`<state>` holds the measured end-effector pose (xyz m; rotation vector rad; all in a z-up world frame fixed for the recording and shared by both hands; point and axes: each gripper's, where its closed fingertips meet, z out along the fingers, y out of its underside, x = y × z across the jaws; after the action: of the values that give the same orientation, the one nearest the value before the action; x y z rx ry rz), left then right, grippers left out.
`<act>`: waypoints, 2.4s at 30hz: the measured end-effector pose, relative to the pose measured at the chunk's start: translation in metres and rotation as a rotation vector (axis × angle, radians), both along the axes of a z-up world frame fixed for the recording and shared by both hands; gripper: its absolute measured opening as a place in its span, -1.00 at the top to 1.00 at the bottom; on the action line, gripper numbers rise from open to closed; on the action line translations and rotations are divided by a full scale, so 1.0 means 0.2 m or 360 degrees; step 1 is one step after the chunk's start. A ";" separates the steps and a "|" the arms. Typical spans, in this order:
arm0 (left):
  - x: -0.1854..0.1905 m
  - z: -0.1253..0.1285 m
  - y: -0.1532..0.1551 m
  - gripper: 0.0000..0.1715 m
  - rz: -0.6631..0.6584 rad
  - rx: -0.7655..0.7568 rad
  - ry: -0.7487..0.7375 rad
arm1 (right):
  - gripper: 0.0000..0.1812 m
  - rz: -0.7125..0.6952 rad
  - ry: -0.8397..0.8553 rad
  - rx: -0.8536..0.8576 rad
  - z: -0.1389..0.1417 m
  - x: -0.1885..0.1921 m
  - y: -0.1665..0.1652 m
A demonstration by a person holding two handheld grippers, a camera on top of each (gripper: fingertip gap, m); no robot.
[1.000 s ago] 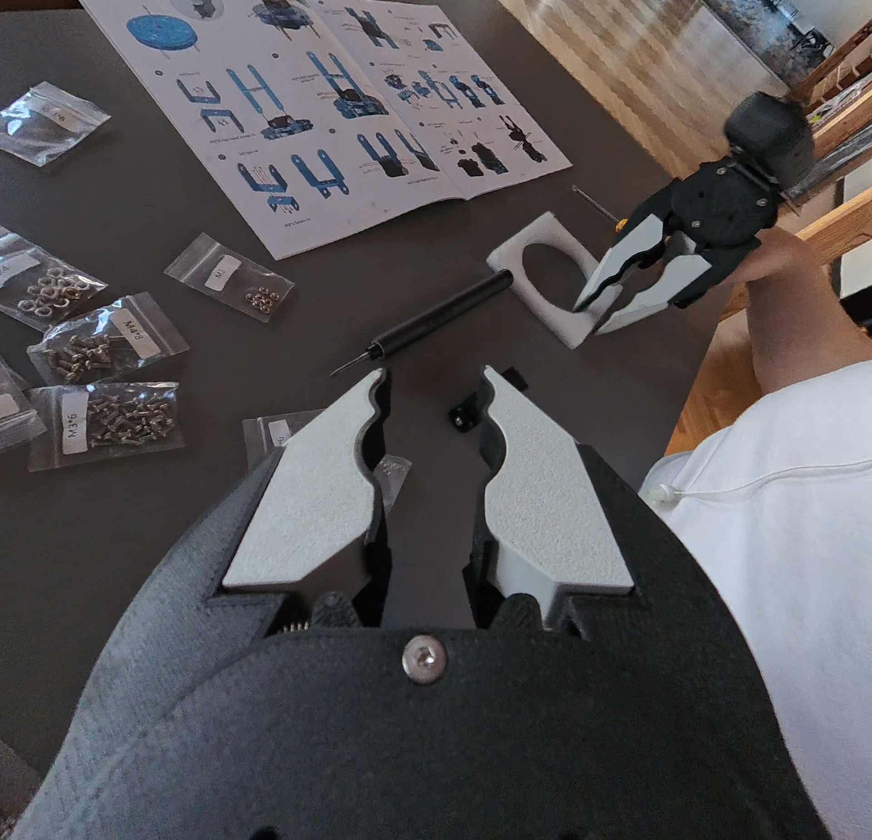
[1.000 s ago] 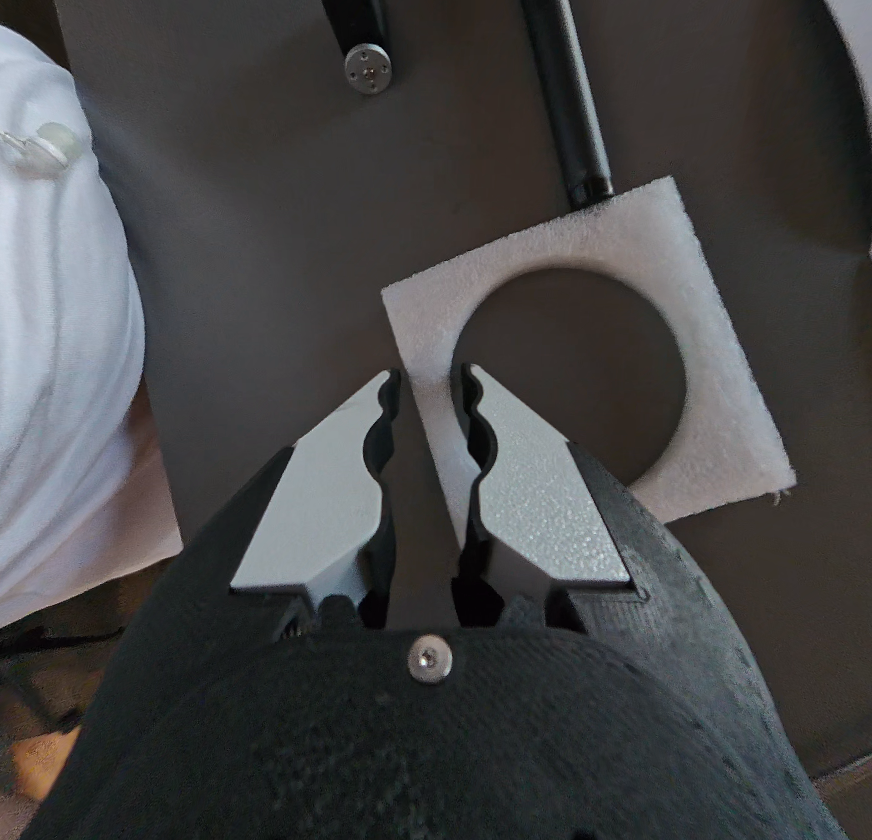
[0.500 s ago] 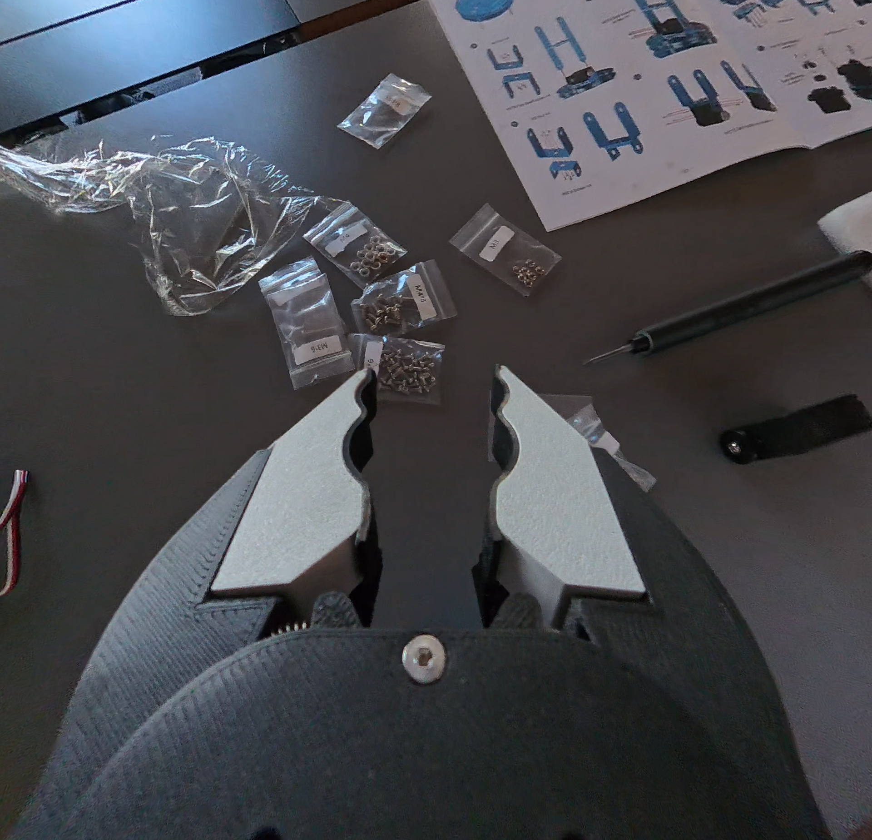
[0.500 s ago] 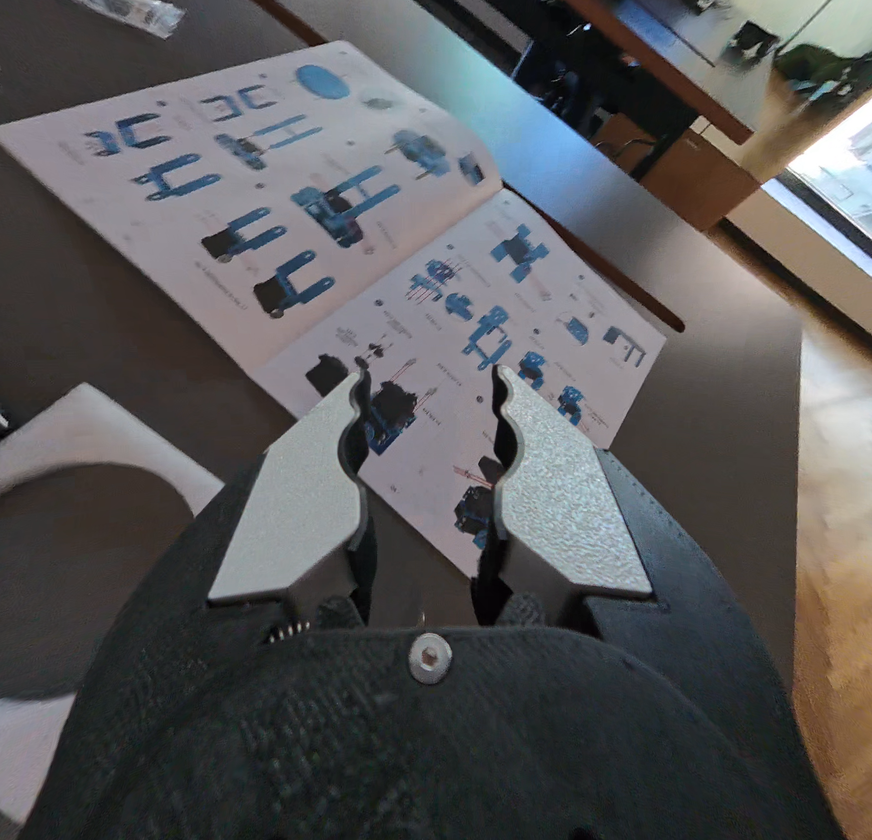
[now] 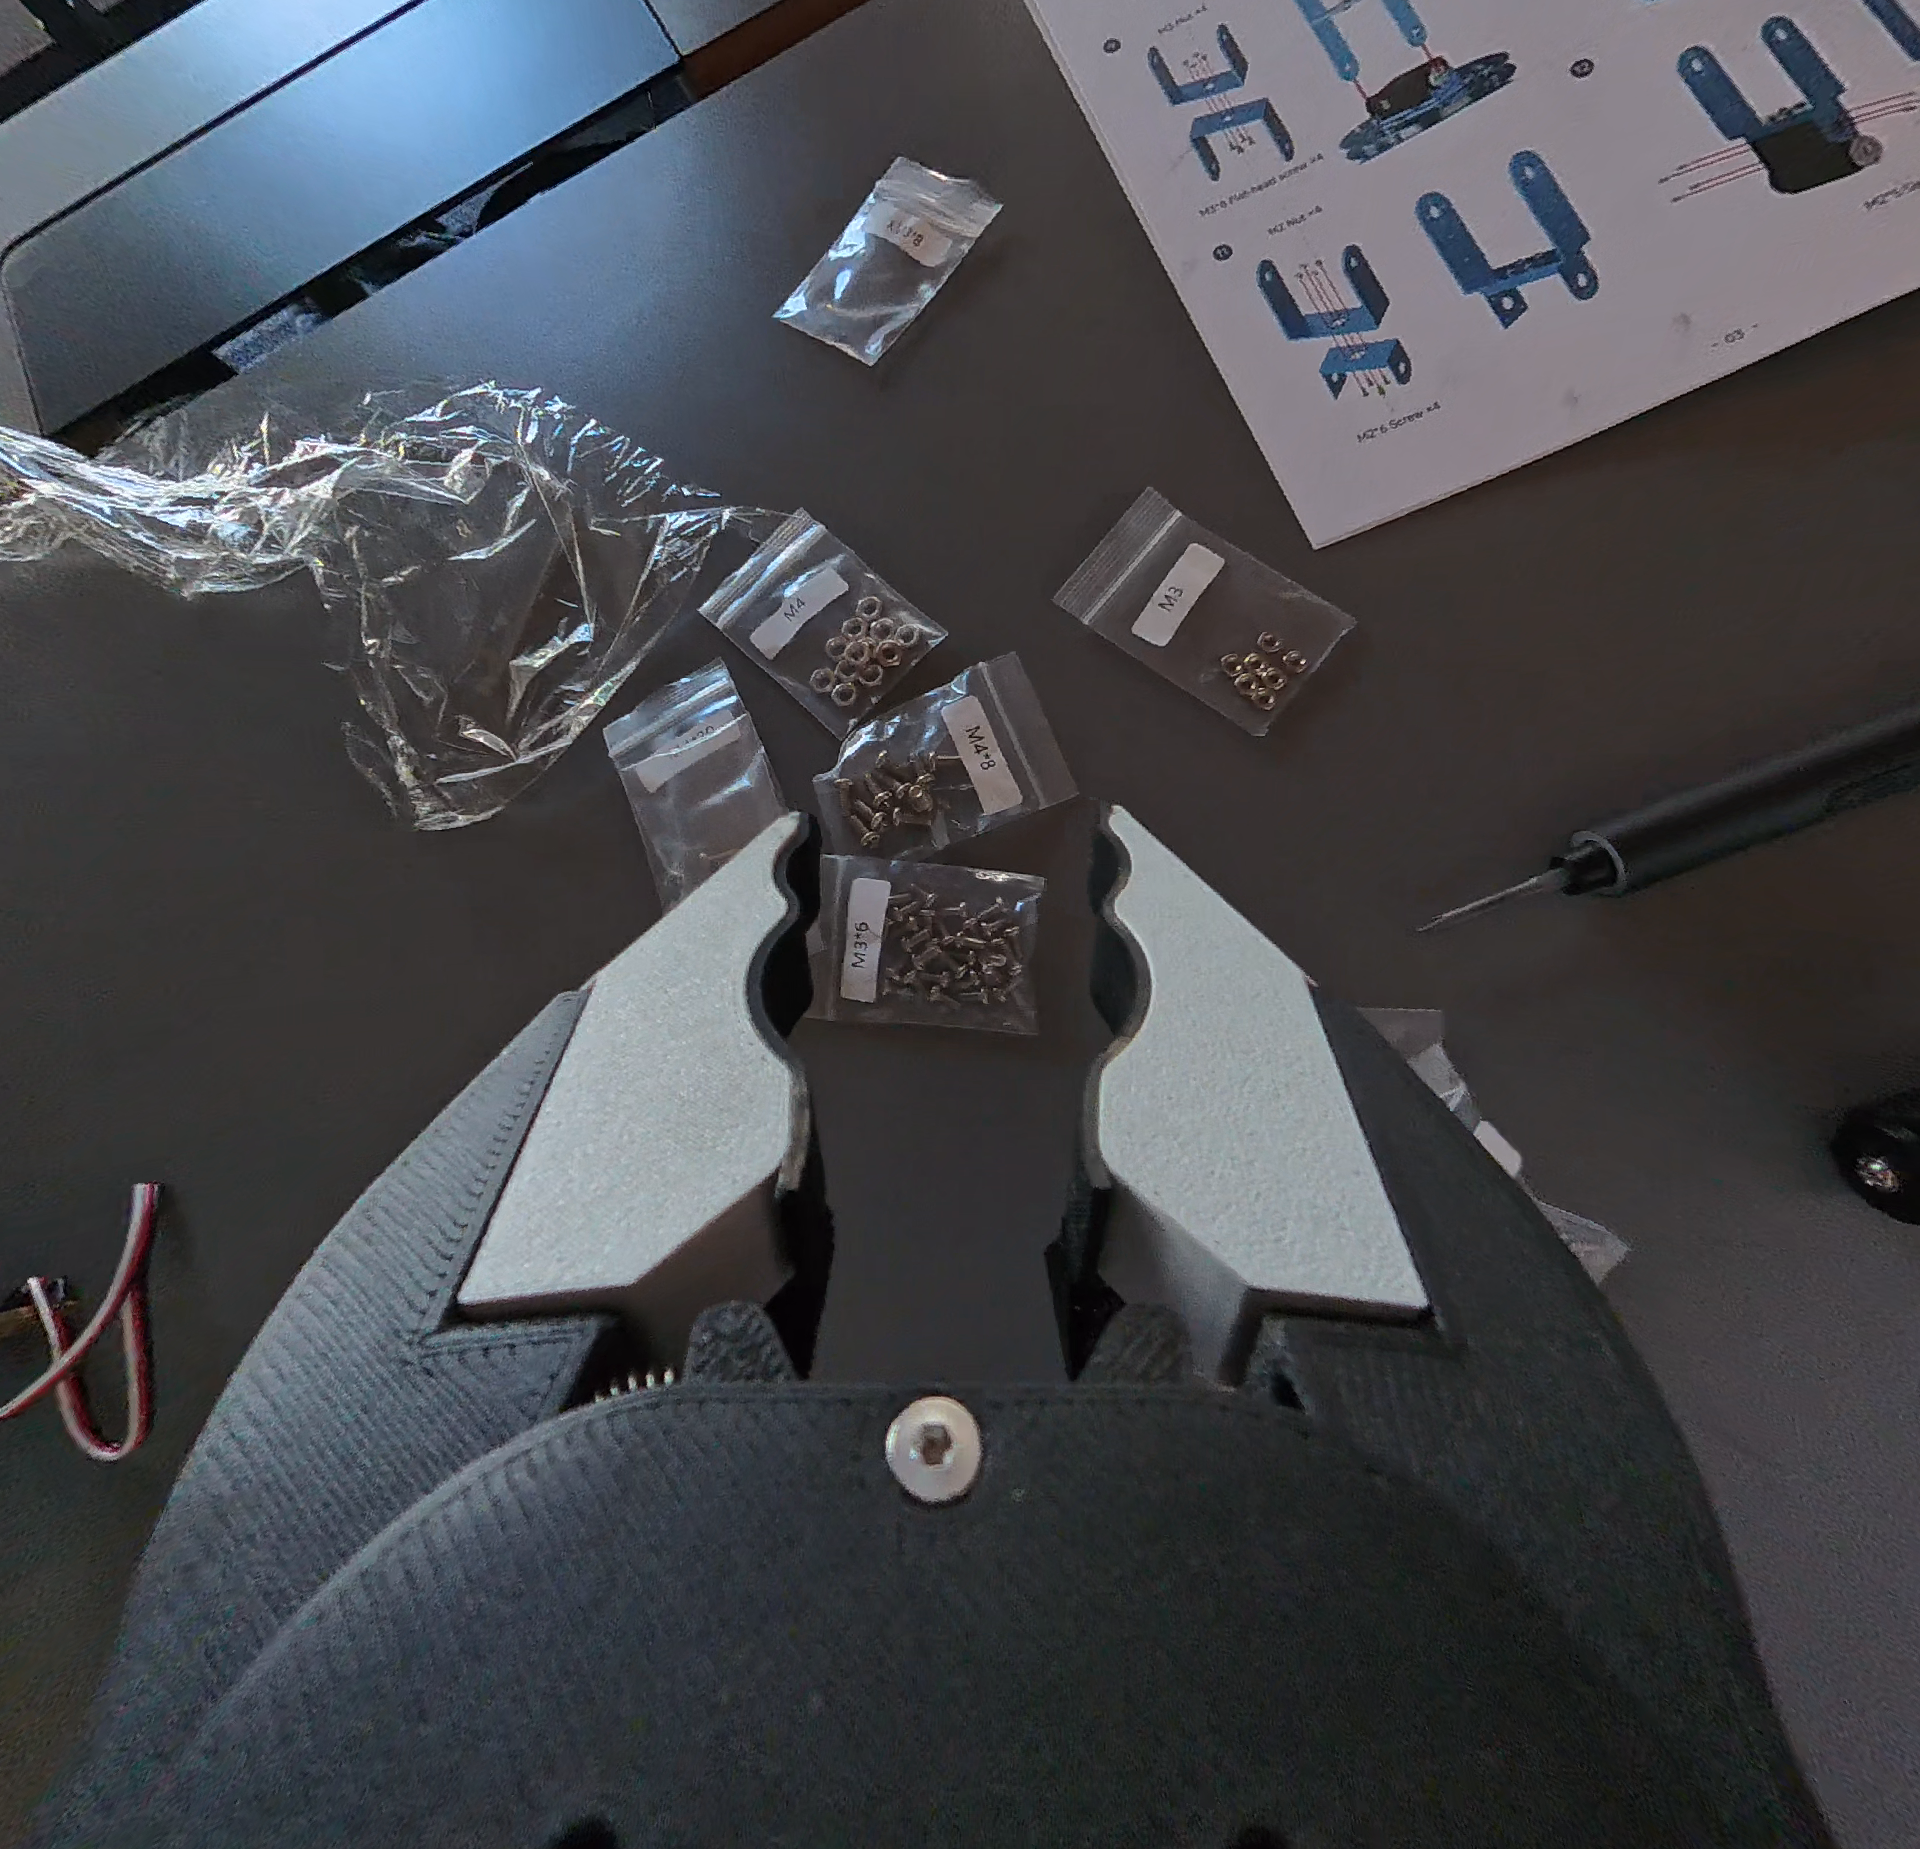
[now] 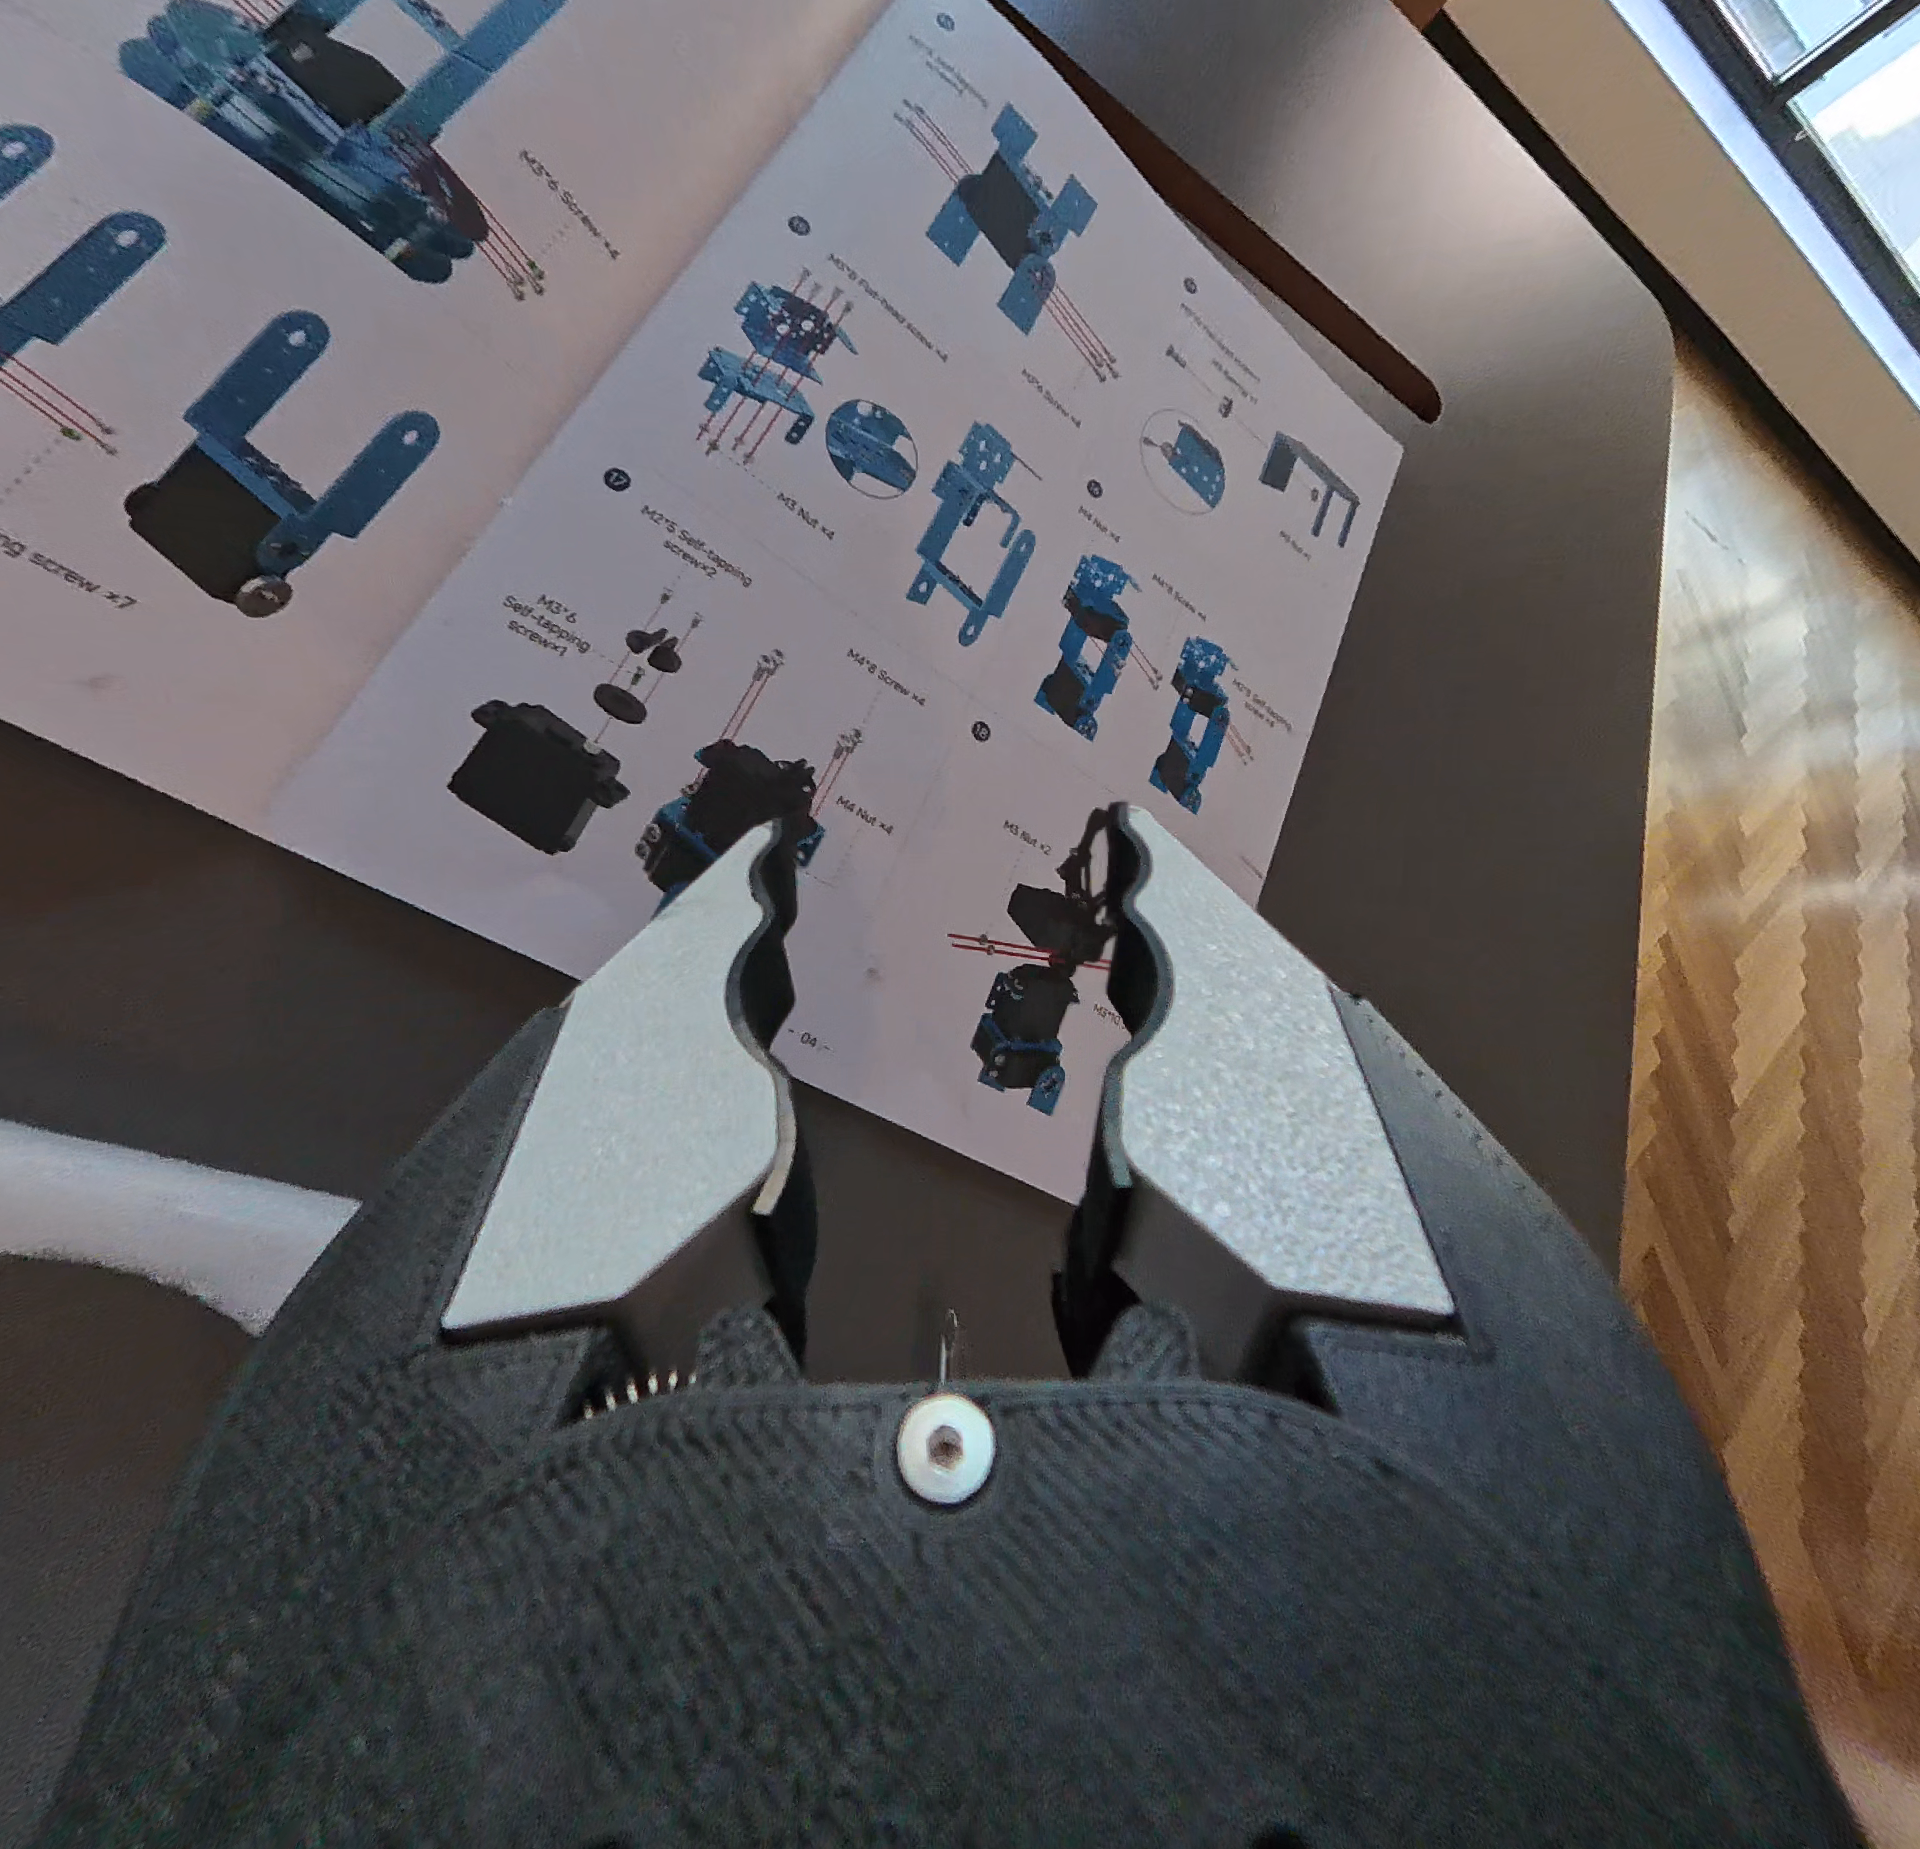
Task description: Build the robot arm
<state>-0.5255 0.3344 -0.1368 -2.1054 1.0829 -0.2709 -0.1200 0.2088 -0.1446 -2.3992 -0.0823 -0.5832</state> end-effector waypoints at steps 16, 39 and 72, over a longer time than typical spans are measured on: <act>-0.06 0.02 -0.04 0.39 0.0120 0.0085 0.0129 | 0.32 0.0017 0.0037 -0.0014 -0.04 -0.01 -0.04; -0.10 -0.15 -0.53 0.48 -0.0078 -0.0835 -0.0321 | 0.25 0.0105 0.0219 0.0125 -0.02 -0.04 -0.02; -0.79 -0.08 -0.21 0.62 0.0626 -0.0567 -0.0248 | 0.25 0.0189 0.0195 0.0095 -0.02 -0.06 -0.02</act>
<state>-0.6828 0.2922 -0.1531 -2.5088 0.5396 -0.4512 -0.1321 0.2044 -0.1487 -2.3476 -0.1510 -0.3778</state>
